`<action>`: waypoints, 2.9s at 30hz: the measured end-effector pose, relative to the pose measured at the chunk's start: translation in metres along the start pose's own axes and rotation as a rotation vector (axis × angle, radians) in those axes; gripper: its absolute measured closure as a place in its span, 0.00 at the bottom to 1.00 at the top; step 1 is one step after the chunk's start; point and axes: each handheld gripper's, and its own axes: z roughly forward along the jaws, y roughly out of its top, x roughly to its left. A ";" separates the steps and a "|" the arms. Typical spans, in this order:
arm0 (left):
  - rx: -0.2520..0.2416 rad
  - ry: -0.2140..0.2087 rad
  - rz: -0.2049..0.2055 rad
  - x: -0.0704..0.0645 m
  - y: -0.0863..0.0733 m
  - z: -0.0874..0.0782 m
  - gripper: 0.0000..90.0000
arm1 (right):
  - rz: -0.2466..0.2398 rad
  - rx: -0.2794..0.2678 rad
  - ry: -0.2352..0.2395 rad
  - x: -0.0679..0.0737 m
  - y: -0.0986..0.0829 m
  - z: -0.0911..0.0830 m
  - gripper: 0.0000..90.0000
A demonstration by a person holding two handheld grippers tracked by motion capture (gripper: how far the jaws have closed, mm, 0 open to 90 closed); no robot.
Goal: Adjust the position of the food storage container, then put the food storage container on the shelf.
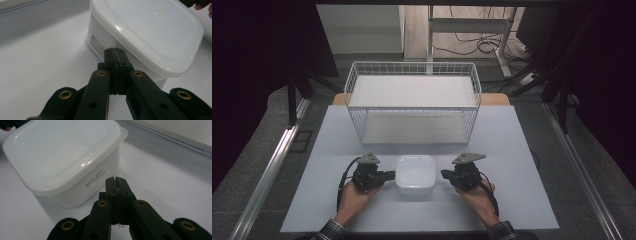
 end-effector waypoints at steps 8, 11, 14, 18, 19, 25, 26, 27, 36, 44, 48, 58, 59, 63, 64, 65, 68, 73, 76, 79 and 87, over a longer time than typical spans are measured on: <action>-0.013 0.064 0.033 -0.002 -0.001 -0.002 0.94 | -0.019 0.004 -0.017 0.003 -0.002 -0.003 0.95; -0.038 0.078 0.028 -0.002 -0.005 -0.011 0.82 | -0.035 -0.008 -0.032 0.002 -0.004 -0.007 0.88; -0.036 0.098 0.043 -0.006 -0.007 -0.015 0.66 | -0.039 -0.014 -0.041 0.001 -0.005 -0.010 0.82; -0.049 0.126 0.079 -0.016 -0.012 -0.026 0.47 | -0.041 -0.028 -0.051 -0.002 -0.010 -0.021 0.62; -0.056 0.130 0.081 -0.018 -0.013 -0.028 0.44 | -0.044 -0.035 -0.057 -0.002 -0.011 -0.023 0.58; -0.059 0.128 0.083 -0.023 -0.020 -0.037 0.27 | -0.050 -0.041 -0.059 -0.003 -0.018 -0.031 0.35; -0.059 0.119 0.077 -0.023 -0.022 -0.038 0.23 | -0.054 -0.040 -0.060 -0.003 -0.019 -0.032 0.30; -0.060 0.105 0.065 -0.024 -0.027 -0.040 0.17 | -0.061 -0.039 -0.069 -0.002 -0.023 -0.034 0.21; -0.029 0.114 0.086 -0.028 -0.042 -0.044 0.04 | -0.047 -0.048 -0.024 -0.002 -0.028 -0.034 0.03; -0.033 0.116 0.139 -0.024 -0.044 -0.038 0.02 | -0.033 -0.059 -0.040 -0.004 -0.028 -0.033 0.02; -0.049 0.109 0.148 -0.023 -0.044 -0.037 0.01 | -0.029 -0.071 -0.031 -0.005 -0.027 -0.034 0.00; -0.071 0.010 0.118 -0.019 -0.031 -0.035 0.01 | -0.041 -0.099 -0.012 -0.003 -0.020 -0.031 0.00; -0.069 0.007 0.119 -0.020 -0.029 -0.034 0.01 | -0.048 -0.098 -0.014 -0.002 -0.019 -0.031 0.00; -0.056 0.004 0.119 -0.021 -0.021 -0.030 0.01 | -0.040 -0.106 -0.006 -0.001 -0.013 -0.028 0.00; -0.056 0.004 0.119 -0.021 -0.021 -0.030 0.01 | -0.040 -0.106 -0.006 -0.001 -0.013 -0.028 0.00; -0.052 0.007 0.116 -0.021 -0.016 -0.028 0.01 | -0.035 -0.109 0.002 0.000 -0.009 -0.027 0.00; -0.050 0.005 0.107 -0.020 -0.012 -0.025 0.02 | -0.025 -0.107 0.010 0.001 -0.006 -0.025 0.00; -0.038 0.021 0.081 -0.018 -0.001 -0.019 0.05 | -0.030 -0.071 -0.011 0.003 0.002 -0.016 0.00; -0.039 0.023 0.080 -0.017 0.004 -0.018 0.07 | -0.033 -0.064 -0.009 0.005 0.006 -0.014 0.00; -0.044 0.023 0.090 -0.016 0.016 -0.014 0.11 | -0.064 -0.043 -0.001 0.013 0.017 -0.012 0.02; -0.006 0.018 0.073 -0.012 0.031 0.007 0.17 | -0.016 -0.008 0.037 0.010 0.034 0.003 0.14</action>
